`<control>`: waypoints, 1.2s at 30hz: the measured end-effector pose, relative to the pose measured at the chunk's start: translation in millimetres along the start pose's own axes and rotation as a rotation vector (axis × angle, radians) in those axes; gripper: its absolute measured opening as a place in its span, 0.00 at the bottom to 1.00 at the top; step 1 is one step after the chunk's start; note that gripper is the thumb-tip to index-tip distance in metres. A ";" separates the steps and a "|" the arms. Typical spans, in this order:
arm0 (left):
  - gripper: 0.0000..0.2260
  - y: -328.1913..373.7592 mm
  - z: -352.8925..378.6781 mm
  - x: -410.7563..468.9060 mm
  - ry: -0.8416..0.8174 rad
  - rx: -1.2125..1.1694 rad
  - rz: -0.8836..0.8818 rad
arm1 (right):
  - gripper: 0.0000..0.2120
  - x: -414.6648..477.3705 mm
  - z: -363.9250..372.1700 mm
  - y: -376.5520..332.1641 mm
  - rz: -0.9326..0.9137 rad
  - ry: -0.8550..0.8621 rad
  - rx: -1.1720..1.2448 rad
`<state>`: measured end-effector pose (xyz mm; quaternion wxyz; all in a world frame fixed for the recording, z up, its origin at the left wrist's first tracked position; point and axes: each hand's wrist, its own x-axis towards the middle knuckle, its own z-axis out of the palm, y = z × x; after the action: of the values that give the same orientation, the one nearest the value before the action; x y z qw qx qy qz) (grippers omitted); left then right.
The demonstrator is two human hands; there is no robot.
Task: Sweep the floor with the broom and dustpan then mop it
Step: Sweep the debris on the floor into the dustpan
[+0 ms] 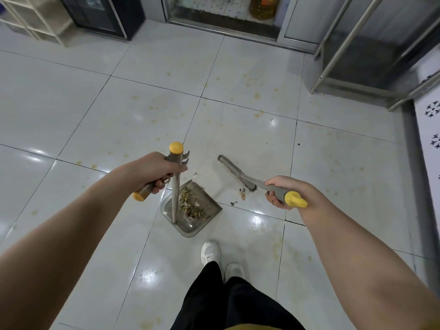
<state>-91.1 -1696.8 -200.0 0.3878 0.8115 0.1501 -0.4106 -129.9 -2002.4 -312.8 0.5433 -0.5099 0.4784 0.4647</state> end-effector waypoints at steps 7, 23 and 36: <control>0.15 -21.8 22.4 -35.4 0.072 -0.028 -0.022 | 0.10 18.3 -21.4 43.1 -0.061 0.053 0.079; 0.14 -43.1 47.9 -33.9 0.010 -0.075 -0.064 | 0.08 55.3 -4.8 84.8 0.050 0.047 0.128; 0.14 -53.8 49.9 -28.3 0.004 0.003 -0.043 | 0.14 47.3 58.1 112.8 0.168 -0.104 -0.104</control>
<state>-166.3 -1697.1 -223.2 0.3775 0.8095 0.1676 -0.4173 -234.0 -1938.2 -370.9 0.4993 -0.4706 0.4661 0.5585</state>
